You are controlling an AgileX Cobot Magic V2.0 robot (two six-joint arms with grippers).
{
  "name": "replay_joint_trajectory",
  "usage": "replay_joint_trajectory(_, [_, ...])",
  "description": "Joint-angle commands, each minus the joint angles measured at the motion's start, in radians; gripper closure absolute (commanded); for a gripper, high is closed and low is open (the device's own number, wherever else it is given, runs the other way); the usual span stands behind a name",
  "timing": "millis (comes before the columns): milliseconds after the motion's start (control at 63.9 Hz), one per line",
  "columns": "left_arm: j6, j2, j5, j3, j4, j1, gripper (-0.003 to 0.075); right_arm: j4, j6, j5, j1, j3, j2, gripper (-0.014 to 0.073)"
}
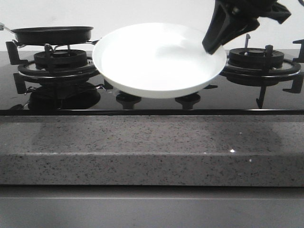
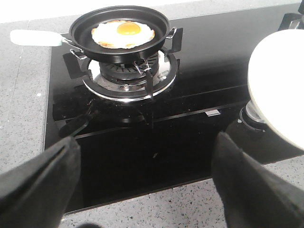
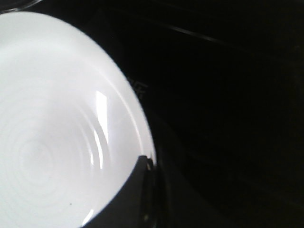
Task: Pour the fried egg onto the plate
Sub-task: 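Lift the white plate with the right gripper and bring it toward the pan, then grasp the pale green pan handle with the left gripper and lift the pan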
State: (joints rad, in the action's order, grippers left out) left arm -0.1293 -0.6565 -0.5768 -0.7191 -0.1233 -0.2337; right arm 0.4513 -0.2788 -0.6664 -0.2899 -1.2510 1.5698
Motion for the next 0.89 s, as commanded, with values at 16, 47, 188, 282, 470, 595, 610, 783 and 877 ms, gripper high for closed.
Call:
replay_joint_trajectory(16, [0.002,-0.006,0.078,-0.025,-0.010,-0.010,0.0158,0.017,-0.010,0.051,-0.001,-0.023,-0.018,0.0659])
replay_joint_trajectory(47, [0.002,-0.006,0.078,-0.025,-0.010,-0.010,0.0158,0.017,-0.010,0.050,0.000,-0.023,-0.015,0.0663])
replay_joint_trajectory(188, [0.002,-0.006,0.077,-0.025,-0.010,-0.010,0.0158,0.017,-0.010,0.046,0.000,-0.023,-0.014,0.0663])
replay_joint_trajectory(282, [0.002,-0.006,0.075,-0.027,-0.013,-0.010,0.0148,0.018,-0.010,0.031,0.000,-0.023,-0.014,0.0663])
replay_joint_trajectory(470, [0.043,-0.036,0.050,-0.092,-0.030,0.003,0.0044,0.018,-0.010,0.021,0.000,-0.023,-0.014,0.0663])
replay_joint_trajectory(595, [0.042,-0.121,-0.046,-0.184,-0.012,0.038,0.0041,0.018,-0.010,0.020,0.000,-0.023,-0.014,0.0663])
replay_joint_trajectory(610, [0.042,-0.133,-0.056,-0.197,-0.010,0.045,0.0041,0.018,-0.010,0.020,0.000,-0.023,-0.014,0.0663])
replay_joint_trajectory(783, [0.042,-0.294,-0.162,-0.346,-0.018,0.189,0.0041,0.018,-0.010,0.019,0.000,-0.023,-0.014,0.0663])
replay_joint_trajectory(877, [-0.011,-0.387,-0.201,-0.416,-0.112,0.298,0.0042,0.018,-0.010,0.019,0.000,-0.023,-0.014,0.0663])
